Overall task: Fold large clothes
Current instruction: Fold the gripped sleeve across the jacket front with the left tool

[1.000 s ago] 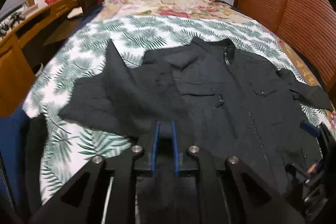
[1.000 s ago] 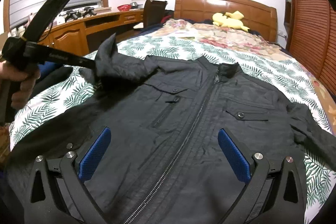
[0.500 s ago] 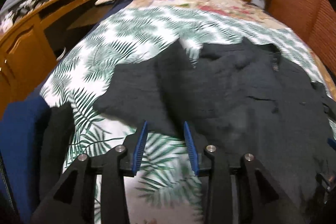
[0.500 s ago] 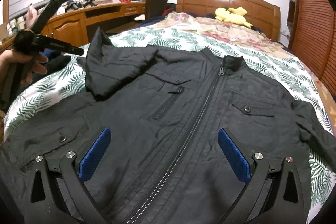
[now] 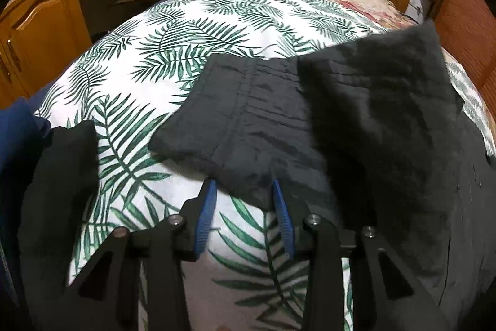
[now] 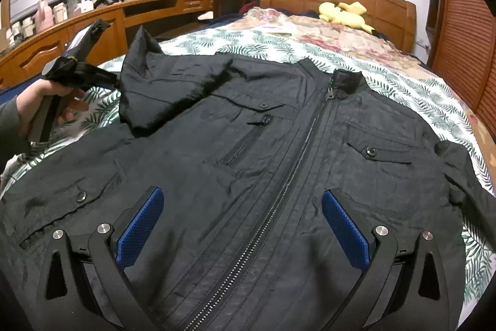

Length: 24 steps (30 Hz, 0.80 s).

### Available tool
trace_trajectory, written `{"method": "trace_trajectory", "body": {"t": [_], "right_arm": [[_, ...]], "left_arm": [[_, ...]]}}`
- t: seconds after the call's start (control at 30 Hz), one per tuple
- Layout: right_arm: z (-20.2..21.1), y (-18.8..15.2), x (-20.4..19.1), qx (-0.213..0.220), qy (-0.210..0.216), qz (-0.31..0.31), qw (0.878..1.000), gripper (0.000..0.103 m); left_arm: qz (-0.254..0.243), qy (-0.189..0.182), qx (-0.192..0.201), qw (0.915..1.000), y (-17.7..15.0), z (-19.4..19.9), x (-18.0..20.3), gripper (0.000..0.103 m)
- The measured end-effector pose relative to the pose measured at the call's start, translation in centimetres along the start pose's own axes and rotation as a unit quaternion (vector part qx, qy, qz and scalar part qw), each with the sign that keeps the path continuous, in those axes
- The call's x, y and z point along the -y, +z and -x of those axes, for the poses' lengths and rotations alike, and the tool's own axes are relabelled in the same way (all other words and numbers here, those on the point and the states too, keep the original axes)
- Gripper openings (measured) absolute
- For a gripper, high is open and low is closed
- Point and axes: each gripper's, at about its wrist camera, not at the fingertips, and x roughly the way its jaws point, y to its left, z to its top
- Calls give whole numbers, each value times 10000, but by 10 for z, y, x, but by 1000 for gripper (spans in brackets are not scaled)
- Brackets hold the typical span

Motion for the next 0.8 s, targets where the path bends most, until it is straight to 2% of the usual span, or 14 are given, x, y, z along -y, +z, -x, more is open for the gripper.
{"method": "trace_trajectory", "body": {"t": [0.33,0.37,0.4,0.43,0.47,0.57,0.7,0.8], "right_arm": [[-3,-1,1,-52,17,-15,10000,103],[-4,-1,1,-47,19,-17,10000,103],[-4,-1,1,-46,18,-23,10000,103],[-4,-1,1,-44,16,-23,10000,103],[-4,-1,1,-35,14,-22,10000,103],[-2,-1,1,0,-20,-1,10000,103],[6,1,-1,76,-55,66,9999,103],[21,3,2,186,-61,49,9998,103]], "left_arm": [[330,-85,87,9994,9,-15,-8,35],[267,-99,118,9995,9,-14,-6,29],[138,-158,129,9997,9,-14,-4,16],[-42,-108,115,9999,8,-12,2,8],[-171,7,134,9998,7,-8,7,5],[-389,220,469,9979,8,18,21,1],[-609,190,874,9941,15,67,46,0],[-749,33,1113,9910,14,107,70,0]]}}
